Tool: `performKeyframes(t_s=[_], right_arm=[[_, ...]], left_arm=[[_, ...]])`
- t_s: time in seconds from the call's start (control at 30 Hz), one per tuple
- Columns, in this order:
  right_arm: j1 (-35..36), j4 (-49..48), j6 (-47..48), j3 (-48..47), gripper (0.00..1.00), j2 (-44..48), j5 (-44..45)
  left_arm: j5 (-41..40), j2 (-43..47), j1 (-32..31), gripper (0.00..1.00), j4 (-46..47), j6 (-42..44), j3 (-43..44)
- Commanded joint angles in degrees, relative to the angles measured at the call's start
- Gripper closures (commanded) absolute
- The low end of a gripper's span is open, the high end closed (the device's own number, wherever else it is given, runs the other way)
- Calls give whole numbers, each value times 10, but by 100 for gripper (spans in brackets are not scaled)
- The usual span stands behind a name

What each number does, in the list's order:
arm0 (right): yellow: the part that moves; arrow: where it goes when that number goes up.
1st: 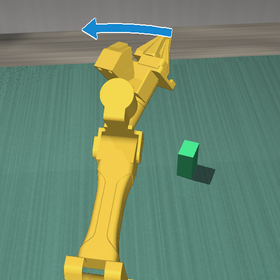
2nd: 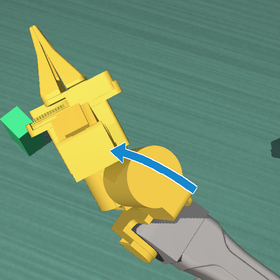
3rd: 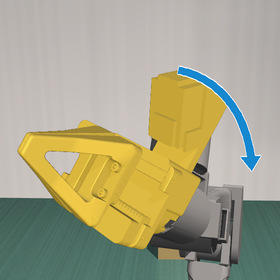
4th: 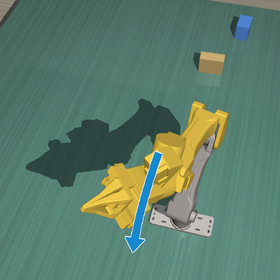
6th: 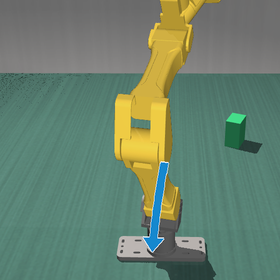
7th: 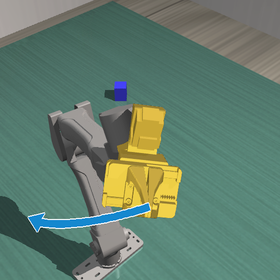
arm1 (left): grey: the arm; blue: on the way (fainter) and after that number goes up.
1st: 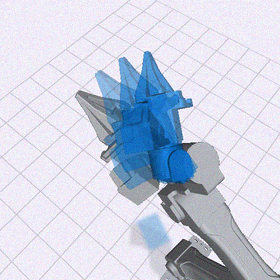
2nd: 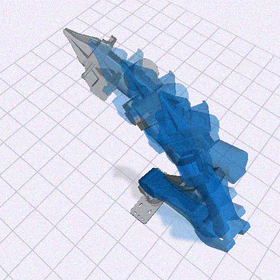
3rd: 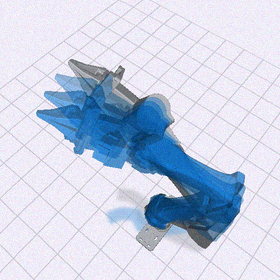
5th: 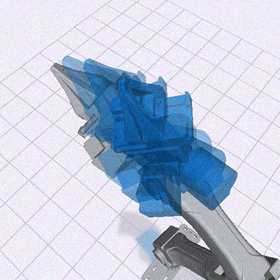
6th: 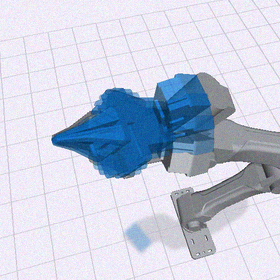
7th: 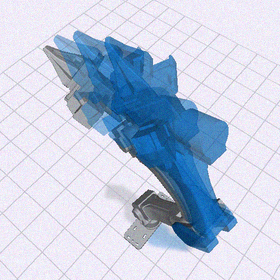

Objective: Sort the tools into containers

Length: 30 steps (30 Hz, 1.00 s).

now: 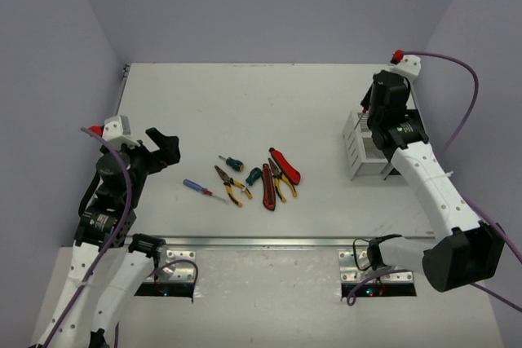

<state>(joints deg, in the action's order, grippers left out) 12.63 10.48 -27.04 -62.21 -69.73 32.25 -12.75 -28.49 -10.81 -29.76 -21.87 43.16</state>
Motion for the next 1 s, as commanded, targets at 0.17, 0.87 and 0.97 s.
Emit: performKeyframes(t_s=[0.17, 0.87, 0.97], right_arm=[[-29, -289, 35, 82, 100, -9, 219], [-67, -556, 49, 252, 100, -75, 76], [-67, -568, 39, 278, 98, -64, 58]], left_arm=[[18, -10, -4, 0, 29, 8, 0], [38, -7, -10, 0, 34, 13, -2], [36, -7, -17, 0, 34, 13, -2]])
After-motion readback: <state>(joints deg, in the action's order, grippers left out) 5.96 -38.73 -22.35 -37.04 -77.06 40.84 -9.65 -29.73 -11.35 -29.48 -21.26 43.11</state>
